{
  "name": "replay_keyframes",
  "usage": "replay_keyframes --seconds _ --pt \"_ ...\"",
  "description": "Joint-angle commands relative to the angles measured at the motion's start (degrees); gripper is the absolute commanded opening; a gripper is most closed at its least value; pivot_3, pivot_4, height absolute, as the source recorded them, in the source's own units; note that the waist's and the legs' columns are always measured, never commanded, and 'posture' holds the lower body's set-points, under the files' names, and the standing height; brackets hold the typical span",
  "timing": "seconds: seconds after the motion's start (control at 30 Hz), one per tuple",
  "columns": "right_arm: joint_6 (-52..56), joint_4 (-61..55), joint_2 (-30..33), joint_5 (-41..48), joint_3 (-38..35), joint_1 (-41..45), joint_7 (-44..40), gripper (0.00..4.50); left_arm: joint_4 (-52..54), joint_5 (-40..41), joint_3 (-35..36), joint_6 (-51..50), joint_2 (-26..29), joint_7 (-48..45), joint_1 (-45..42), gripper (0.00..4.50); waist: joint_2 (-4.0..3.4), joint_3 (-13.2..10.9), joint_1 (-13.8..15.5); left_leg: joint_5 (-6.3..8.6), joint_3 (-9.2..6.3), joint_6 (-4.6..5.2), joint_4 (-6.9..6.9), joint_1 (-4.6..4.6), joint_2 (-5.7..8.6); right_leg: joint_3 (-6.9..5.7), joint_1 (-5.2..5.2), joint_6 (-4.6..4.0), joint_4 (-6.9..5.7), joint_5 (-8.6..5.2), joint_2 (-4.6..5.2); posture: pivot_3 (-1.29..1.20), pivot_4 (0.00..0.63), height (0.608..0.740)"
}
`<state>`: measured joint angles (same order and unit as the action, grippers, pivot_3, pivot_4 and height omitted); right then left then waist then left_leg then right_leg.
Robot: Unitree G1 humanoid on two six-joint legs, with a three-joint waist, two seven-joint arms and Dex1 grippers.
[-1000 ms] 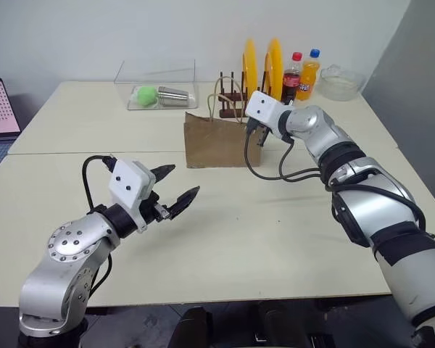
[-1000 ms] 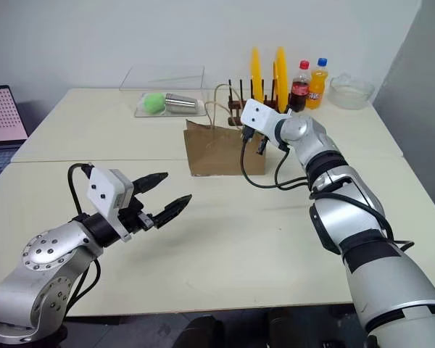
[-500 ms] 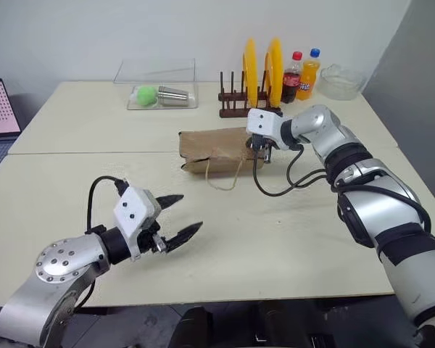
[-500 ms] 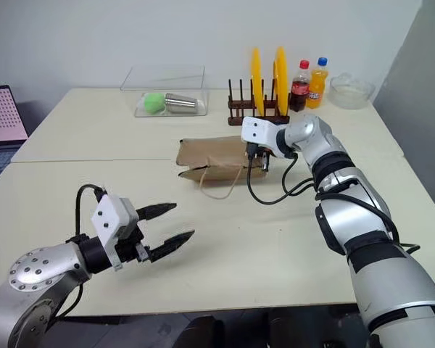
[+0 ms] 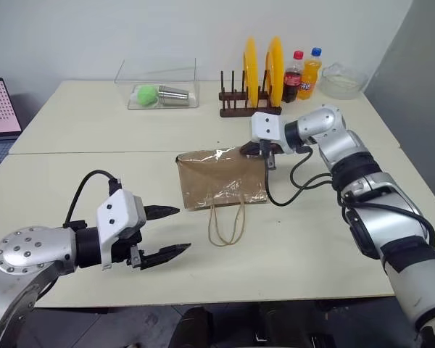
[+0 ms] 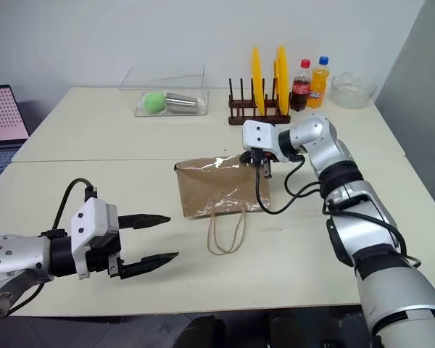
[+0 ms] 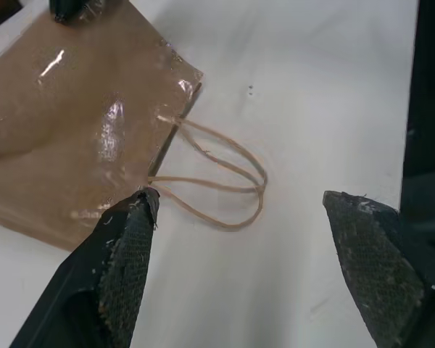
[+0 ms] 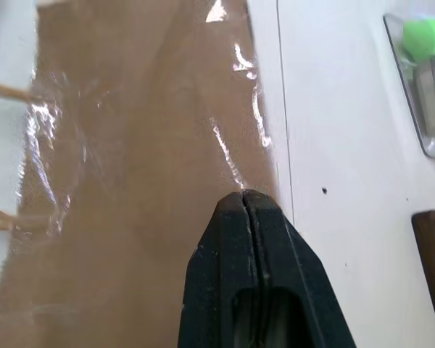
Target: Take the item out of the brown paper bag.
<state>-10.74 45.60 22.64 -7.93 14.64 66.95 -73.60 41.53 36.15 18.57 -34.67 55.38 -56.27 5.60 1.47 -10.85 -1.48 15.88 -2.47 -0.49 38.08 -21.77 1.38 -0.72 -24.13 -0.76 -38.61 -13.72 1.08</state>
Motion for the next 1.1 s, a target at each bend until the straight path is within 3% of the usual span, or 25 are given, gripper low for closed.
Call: replay_keyframes --seconds 0.03,0.13,0.27,0.4,0.67,0.93,1.1 --pt "10.9 -22.9 3.7 8.5 -3.1 -7.9 -4.7 0.02 -0.3 -4.9 -4.0 6.4 1.7 -2.8 -1.3 3.84 0.00 0.0 0.3 0.00 -0.04 0.00 -0.01 -0.02 0.00 -0.03 0.01 0.00 0.03 0.00 0.00 0.00 0.150 0.740" --pt "22.1 -42.0 7.1 14.3 -5.4 -19.8 -3.0 0.02 -2.9 -11.4 -9.5 13.4 1.3 -3.4 -4.1 3.84 -0.01 0.0 0.9 0.01 -0.12 -0.01 -0.05 -0.05 0.00 -0.08 0.01 0.00 0.10 0.00 0.00 0.00 0.150 0.740" --pt "37.3 -58.8 9.0 20.3 -9.4 -31.2 4.1 0.00 -8.5 -17.9 -16.0 22.7 0.0 -5.3 -10.1 4.48 -0.08 0.0 1.3 0.00 -0.10 0.00 -0.04 -0.04 0.00 -0.08 0.00 0.02 0.07 -0.01 0.00 0.00 0.150 0.740" --pt "48.9 -72.2 10.6 25.6 -12.8 -42.4 10.5 1.21 -17.2 -25.9 -22.2 36.3 -1.7 -7.5 -15.9 4.50 -0.09 0.0 1.3 0.00 -0.04 0.00 -0.04 0.00 -0.01 -0.06 0.03 0.30 0.07 -0.18 0.00 0.00 0.150 0.740" --pt "61.9 -89.9 10.5 33.5 -14.3 -60.7 22.0 4.10 -37.2 -36.8 -32.0 61.4 -8.0 -8.5 -25.8 4.50 -0.10 0.0 1.5 0.00 -0.03 0.00 -0.05 -0.07 -0.01 -0.06 0.03 0.35 0.15 -0.20 -0.01 0.00 0.150 0.740" --pt "64.4 -94.4 9.6 36.2 -13.4 -65.8 30.4 4.10 -50.8 -42.2 -38.9 72.6 -16.6 -6.9 -34.1 4.50 -0.03 0.0 1.4 -0.01 -0.04 0.02 0.02 -0.07 0.01 -0.11 0.13 0.52 0.29 -0.13 -0.03 0.00 0.150 0.740" --pt "63.7 -94.4 10.6 37.6 -13.9 -66.3 32.4 4.10 -55.9 -44.6 -40.9 76.3 -19.0 -5.8 -35.9 4.50 -0.02 0.0 1.2 0.00 -0.04 0.03 0.01 -0.14 0.01 -0.09 0.15 0.61 0.51 -0.07 -0.05 0.00 0.150 0.740"
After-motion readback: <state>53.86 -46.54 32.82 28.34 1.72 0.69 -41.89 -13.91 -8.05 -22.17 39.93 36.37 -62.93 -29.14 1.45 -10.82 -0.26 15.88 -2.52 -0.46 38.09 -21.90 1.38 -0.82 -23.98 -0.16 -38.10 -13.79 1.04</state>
